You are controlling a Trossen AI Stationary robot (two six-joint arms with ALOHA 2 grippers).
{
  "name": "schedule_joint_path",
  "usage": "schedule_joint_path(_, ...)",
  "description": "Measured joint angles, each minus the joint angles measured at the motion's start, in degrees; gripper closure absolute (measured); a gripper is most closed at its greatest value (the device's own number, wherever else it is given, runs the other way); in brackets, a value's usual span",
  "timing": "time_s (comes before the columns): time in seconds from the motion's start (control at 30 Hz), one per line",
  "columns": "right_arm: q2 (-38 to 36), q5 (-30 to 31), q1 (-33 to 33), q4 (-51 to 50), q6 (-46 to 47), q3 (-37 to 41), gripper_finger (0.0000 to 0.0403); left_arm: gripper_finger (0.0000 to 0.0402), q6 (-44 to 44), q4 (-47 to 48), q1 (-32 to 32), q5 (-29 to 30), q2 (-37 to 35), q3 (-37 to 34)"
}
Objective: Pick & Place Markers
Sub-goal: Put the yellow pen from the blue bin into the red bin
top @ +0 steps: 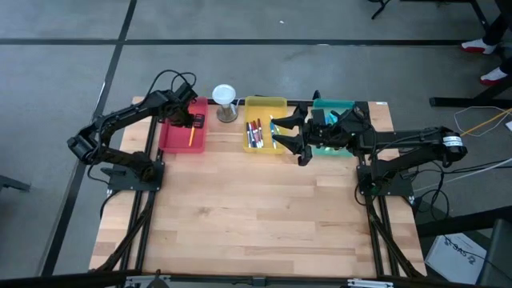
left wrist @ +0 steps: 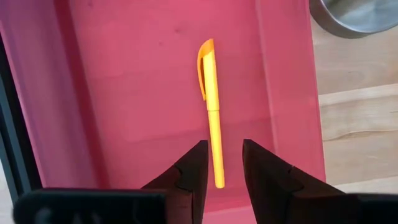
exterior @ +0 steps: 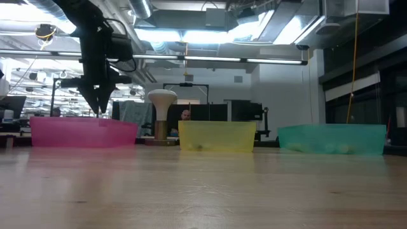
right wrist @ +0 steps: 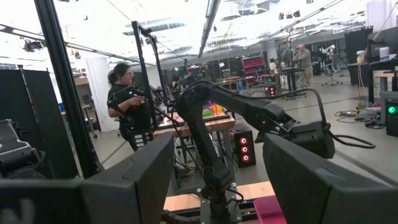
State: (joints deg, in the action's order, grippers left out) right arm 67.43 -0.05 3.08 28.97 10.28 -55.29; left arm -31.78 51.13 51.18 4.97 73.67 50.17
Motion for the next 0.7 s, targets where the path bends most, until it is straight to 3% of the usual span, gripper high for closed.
schedule_joint_path(0.3,0.0,0.0,0.0,0.5,0.0,0.0,0.0162,0.0313,1.6,0.1,-0.8,-3.2,0.0,1.0)
schedule_joint_path(0.7,-2.3,-3.6,0.0,-0.5,-3.2,0.0,0.0162,0.0311,5.2,-0.3,-8.8,-3.2,-0.1,9.6)
